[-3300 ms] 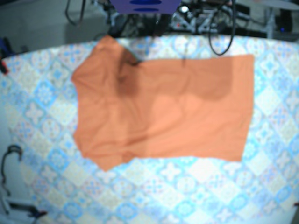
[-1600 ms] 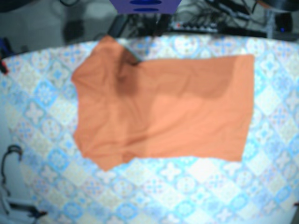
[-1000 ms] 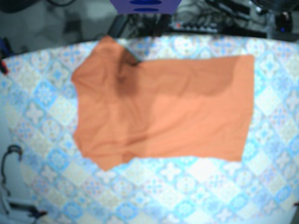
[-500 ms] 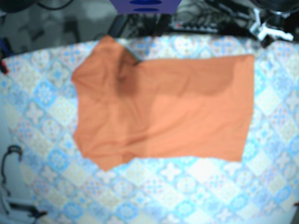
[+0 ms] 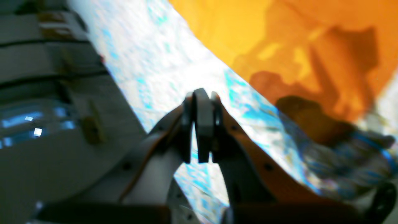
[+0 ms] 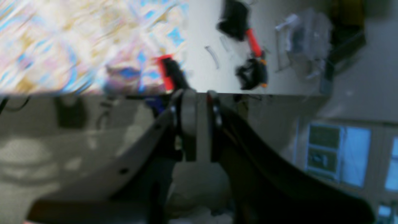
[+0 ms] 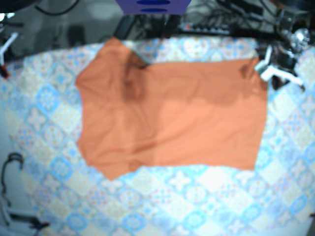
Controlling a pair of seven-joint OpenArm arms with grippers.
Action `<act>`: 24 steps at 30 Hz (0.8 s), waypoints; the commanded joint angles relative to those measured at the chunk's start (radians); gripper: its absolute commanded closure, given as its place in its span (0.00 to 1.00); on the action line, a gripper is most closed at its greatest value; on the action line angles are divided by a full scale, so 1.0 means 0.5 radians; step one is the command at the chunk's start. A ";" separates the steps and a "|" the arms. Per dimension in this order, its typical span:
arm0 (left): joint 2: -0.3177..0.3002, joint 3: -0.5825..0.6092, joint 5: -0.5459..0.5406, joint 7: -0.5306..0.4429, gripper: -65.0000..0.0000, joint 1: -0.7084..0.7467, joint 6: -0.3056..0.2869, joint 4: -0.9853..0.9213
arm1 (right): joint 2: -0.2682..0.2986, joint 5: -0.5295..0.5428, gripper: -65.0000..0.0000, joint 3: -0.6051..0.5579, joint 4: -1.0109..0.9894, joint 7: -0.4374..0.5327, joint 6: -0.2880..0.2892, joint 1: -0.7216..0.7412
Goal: Fold the T-shirt properly
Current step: 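Move both grippers down toward the shirt's shoulder corners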
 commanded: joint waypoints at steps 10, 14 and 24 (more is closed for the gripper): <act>-0.005 0.250 0.161 0.252 0.99 -0.023 -0.048 0.127 | 0.222 -0.449 0.91 -0.355 0.032 -0.050 -0.022 -0.026; 0.075 0.305 0.287 0.240 0.99 -0.026 -0.045 0.160 | 0.213 -0.965 0.91 -0.640 0.017 0.248 -0.022 -0.026; 0.124 0.422 0.434 0.166 0.89 -0.039 -0.035 0.212 | 0.186 -1.477 0.91 -1.030 0.032 0.604 -0.022 -0.020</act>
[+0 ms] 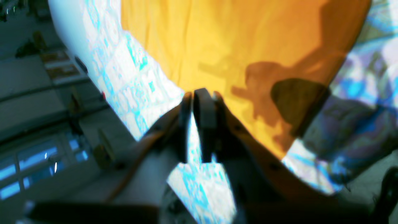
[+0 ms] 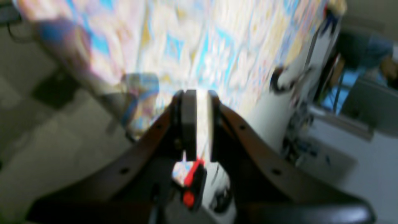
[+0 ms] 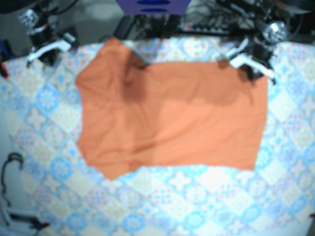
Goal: Fold the T-shirt properly
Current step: 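Move both grippers down toward the shirt's shoulder corners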
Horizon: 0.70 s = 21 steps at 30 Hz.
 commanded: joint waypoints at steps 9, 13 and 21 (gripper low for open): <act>-0.021 -0.011 0.043 -0.014 0.78 -0.001 0.038 0.040 | 0.029 -0.012 0.91 0.013 0.032 0.474 -0.030 0.015; -0.018 -0.011 0.043 -0.014 0.78 -0.001 0.038 0.040 | 0.041 -0.092 0.91 0.025 0.017 0.729 -0.030 0.018; 0.043 -0.011 0.043 -0.014 0.78 0.005 0.038 0.040 | 0.081 -0.313 0.91 -0.150 -0.047 0.842 -0.030 0.162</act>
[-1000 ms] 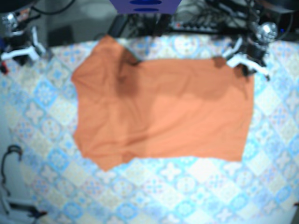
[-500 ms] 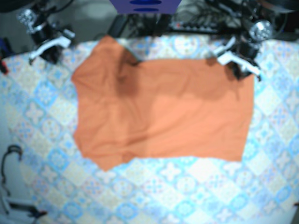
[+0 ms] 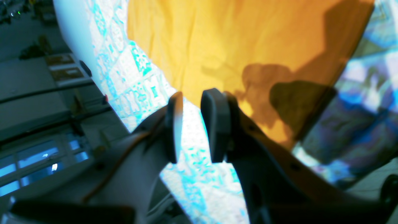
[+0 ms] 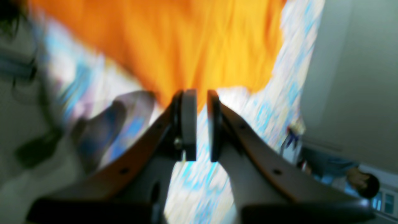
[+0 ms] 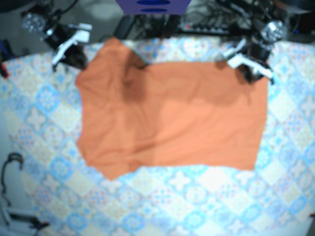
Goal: Fold the T-shirt properly
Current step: 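Move both grippers down toward the shirt's shoulder corners, then grasp the shoulder corners of the orange shirt with both grippers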
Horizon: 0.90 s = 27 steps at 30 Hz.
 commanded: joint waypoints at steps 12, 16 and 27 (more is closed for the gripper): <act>-0.019 -0.009 0.009 -0.003 0.78 0.012 0.032 0.036 | 0.020 -0.219 0.91 -0.099 -0.104 0.014 -0.049 -0.013; -0.019 -0.009 0.009 -0.003 0.78 0.012 0.032 0.036 | 0.020 -0.213 0.83 -0.099 -0.153 0.014 -0.098 -0.013; -0.019 -0.015 0.009 0.003 0.78 0.012 0.032 0.036 | 0.020 -0.222 0.47 -0.237 -0.493 0.001 -0.304 0.147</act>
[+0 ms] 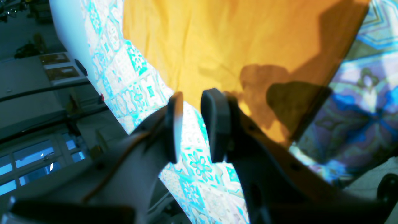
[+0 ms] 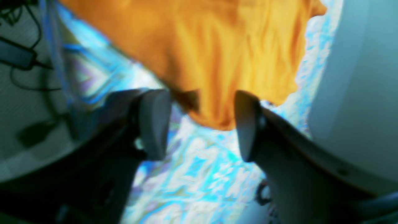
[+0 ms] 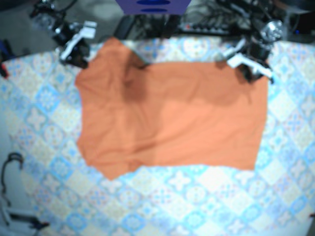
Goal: Fold the T-shirt properly
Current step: 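Grasp the shoulder corners of the orange shirt with both grippers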
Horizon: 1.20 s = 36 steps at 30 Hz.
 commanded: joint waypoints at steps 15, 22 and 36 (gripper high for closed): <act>-0.021 -0.019 0.027 0.000 0.78 0.035 0.036 0.035 | 0.026 0.012 0.37 0.004 -0.123 0.009 -0.025 0.100; -0.021 -0.019 0.027 0.003 0.78 0.035 0.036 0.035 | -0.024 0.012 0.37 0.001 -0.145 0.009 -0.025 0.143; -0.021 -0.019 0.027 0.003 0.78 0.026 0.036 0.035 | -0.076 -0.224 0.37 -0.193 -0.016 0.009 -0.025 0.133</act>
